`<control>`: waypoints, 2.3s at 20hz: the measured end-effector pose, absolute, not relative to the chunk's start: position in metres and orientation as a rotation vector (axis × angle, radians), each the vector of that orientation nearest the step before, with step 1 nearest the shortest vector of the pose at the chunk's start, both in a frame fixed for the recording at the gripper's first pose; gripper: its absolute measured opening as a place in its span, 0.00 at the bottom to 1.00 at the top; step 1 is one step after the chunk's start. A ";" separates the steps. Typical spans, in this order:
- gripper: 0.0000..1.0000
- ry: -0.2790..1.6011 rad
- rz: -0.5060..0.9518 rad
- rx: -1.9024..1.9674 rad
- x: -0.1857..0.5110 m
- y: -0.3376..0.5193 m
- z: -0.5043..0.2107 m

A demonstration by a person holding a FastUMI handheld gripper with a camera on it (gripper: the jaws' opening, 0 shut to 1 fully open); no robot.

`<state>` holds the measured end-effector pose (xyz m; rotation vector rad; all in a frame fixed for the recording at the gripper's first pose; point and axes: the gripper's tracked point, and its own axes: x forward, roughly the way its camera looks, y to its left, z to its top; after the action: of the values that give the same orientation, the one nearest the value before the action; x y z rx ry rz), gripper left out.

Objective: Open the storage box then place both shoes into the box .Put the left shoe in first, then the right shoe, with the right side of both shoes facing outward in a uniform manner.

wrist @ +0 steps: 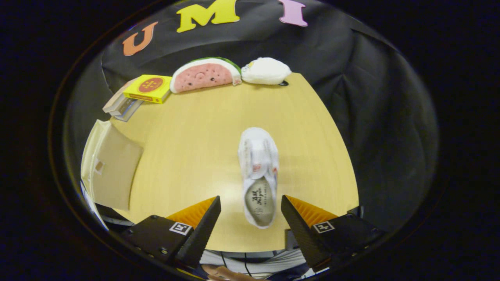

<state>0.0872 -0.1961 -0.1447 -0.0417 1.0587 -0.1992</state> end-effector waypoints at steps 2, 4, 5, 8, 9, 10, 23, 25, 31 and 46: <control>0.95 1.073 -0.256 -0.073 0.091 -0.226 -0.159; 0.93 1.107 -0.253 -0.064 0.095 -0.236 -0.176; 0.92 1.119 -0.253 -0.053 0.099 -0.238 -0.184; 0.66 1.167 -0.237 -0.047 0.112 -0.236 -0.210; 0.57 1.201 -0.207 -0.034 0.113 -0.229 -0.219; 0.49 1.232 -0.196 -0.028 0.112 -0.227 -0.228; 0.00 1.234 -0.163 0.363 0.105 -0.202 -0.211; 0.00 1.225 -0.160 0.413 0.099 -0.194 -0.196; 0.00 1.127 -0.137 0.376 0.102 -0.159 -0.116; 0.00 1.016 0.022 0.340 0.092 -0.046 -0.029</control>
<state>0.0916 -0.0456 -0.0291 0.3399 1.0157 0.0217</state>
